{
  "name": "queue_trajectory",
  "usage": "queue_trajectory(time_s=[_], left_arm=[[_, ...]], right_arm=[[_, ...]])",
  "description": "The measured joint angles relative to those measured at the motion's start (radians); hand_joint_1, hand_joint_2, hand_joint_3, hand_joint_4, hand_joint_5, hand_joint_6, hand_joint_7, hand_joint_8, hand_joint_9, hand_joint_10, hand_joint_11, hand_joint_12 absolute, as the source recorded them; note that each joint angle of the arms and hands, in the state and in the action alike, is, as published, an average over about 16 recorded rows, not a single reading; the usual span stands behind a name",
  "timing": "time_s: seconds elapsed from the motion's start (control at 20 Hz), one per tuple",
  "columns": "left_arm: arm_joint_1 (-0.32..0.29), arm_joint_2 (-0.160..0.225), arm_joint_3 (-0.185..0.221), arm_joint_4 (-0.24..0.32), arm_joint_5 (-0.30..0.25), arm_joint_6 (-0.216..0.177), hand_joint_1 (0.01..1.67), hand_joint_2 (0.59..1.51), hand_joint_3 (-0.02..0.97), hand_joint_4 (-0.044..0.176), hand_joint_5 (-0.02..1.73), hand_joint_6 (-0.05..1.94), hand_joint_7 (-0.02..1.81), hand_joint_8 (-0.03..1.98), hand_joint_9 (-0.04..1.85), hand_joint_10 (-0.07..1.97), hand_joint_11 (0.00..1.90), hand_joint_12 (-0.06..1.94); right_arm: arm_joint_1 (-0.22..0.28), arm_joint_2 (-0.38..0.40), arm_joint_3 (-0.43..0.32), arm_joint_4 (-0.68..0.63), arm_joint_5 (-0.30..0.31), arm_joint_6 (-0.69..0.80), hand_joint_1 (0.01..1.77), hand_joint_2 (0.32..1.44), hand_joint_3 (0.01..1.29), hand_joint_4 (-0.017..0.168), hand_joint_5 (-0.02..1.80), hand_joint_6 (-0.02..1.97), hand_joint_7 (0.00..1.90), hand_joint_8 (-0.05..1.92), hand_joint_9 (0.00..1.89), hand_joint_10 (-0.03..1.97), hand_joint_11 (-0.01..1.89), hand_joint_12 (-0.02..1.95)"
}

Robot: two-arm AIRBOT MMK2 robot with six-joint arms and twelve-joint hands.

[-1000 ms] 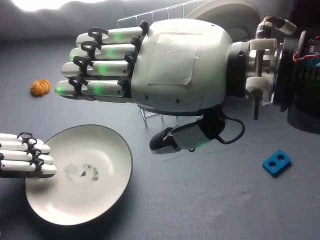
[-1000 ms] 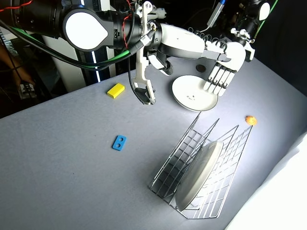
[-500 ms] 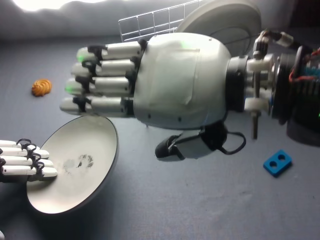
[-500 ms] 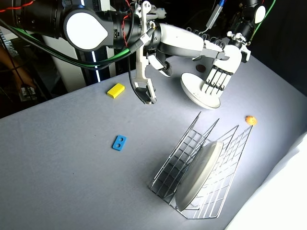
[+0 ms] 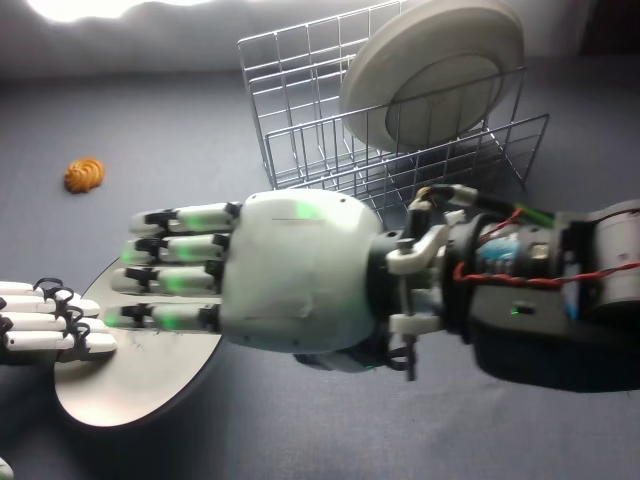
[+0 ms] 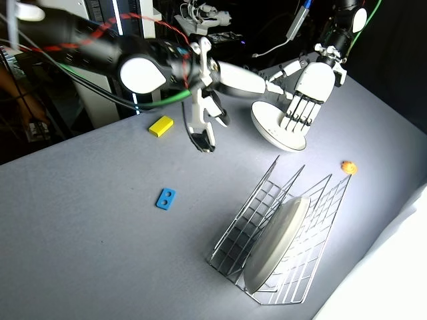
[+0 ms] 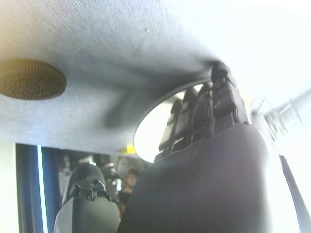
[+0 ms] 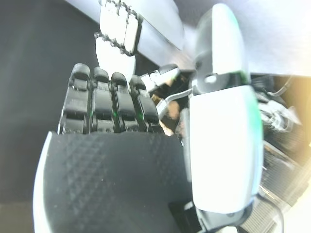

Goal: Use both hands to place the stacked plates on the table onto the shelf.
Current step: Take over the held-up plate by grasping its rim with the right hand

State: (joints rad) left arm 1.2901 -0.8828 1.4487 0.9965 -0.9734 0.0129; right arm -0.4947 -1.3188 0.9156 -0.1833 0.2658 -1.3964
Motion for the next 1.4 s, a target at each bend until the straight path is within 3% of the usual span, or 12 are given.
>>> queue_trajectory(time_s=[0.5, 1.0, 1.4], left_arm=[[0.009, -0.002, -0.004, -0.015, 0.002, 0.002, 0.02, 1.016, 0.011, -0.006, -0.02, -0.01, 0.00, 0.00, -0.03, -0.04, 0.03, 0.01], [0.011, -0.005, -0.004, -0.021, 0.002, 0.002, 0.02, 1.014, 0.011, -0.005, -0.02, -0.01, 0.00, 0.00, -0.02, -0.05, 0.03, 0.00], [0.011, -0.005, -0.003, -0.022, 0.003, 0.000, 0.02, 1.013, 0.011, -0.006, -0.01, -0.02, 0.00, 0.00, -0.02, -0.05, 0.03, 0.00]], right_arm=[[-0.059, -0.208, 0.169, 0.221, 0.047, -0.207, 1.14, 0.97, 0.01, 0.004, 0.02, 0.02, 0.01, 0.00, 0.01, 0.01, 0.02, 0.00], [-0.076, -0.318, 0.307, 0.242, 0.064, -0.224, 1.12, 0.98, 0.01, 0.004, 0.04, 0.02, 0.03, 0.01, 0.03, 0.01, 0.02, 0.02], [-0.071, -0.345, 0.343, 0.242, 0.085, -0.225, 1.14, 0.99, 0.01, 0.003, 0.41, 0.14, 0.44, 0.15, 0.50, 0.05, 0.30, 0.56]])
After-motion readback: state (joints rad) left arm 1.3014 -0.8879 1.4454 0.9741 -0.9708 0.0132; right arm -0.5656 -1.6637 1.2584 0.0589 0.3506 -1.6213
